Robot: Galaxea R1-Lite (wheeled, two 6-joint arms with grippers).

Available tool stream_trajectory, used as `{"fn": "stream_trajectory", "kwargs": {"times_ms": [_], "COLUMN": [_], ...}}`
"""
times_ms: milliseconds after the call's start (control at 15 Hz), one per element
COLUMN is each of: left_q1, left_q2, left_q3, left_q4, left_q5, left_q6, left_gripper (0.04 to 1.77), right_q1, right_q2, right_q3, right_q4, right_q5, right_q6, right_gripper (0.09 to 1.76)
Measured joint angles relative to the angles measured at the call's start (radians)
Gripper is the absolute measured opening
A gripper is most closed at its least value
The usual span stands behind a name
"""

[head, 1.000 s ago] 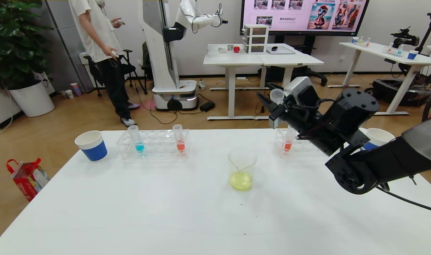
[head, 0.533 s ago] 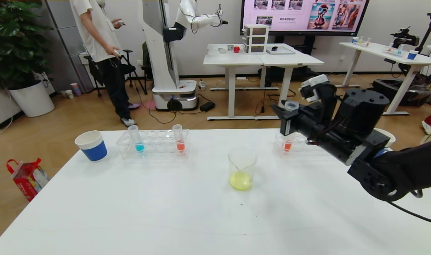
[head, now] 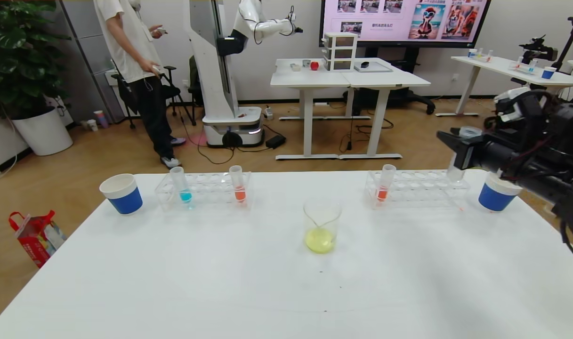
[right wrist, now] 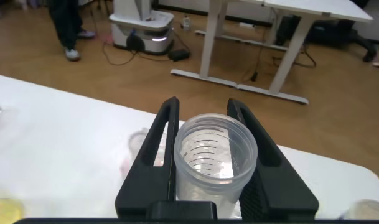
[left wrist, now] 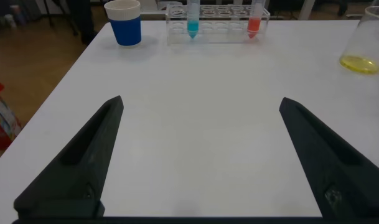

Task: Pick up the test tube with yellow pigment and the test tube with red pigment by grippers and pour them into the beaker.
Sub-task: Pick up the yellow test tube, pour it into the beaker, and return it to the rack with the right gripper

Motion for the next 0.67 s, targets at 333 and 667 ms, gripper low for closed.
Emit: {"fn": "stream_trajectory", "kwargs": {"times_ms": [333, 667], "left_q1": [0.0, 0.0], "left_q2": [0.0, 0.0], "left_q3": [0.0, 0.0], "left_q4": [0.0, 0.0], "left_q5": [0.0, 0.0], "left_q6": [0.0, 0.0], "left_gripper": [1.75, 1.75], "right_q1": [-0.282, -0.387], "right_q2": [0.067, 0.211], "right_q3": [-0.091, -0.257], "right_q4": [0.0, 0.003], "right_q5": [0.076, 0.046], "right_q6": [0.001, 0.0], "right_gripper": [0.53, 0.53]}}
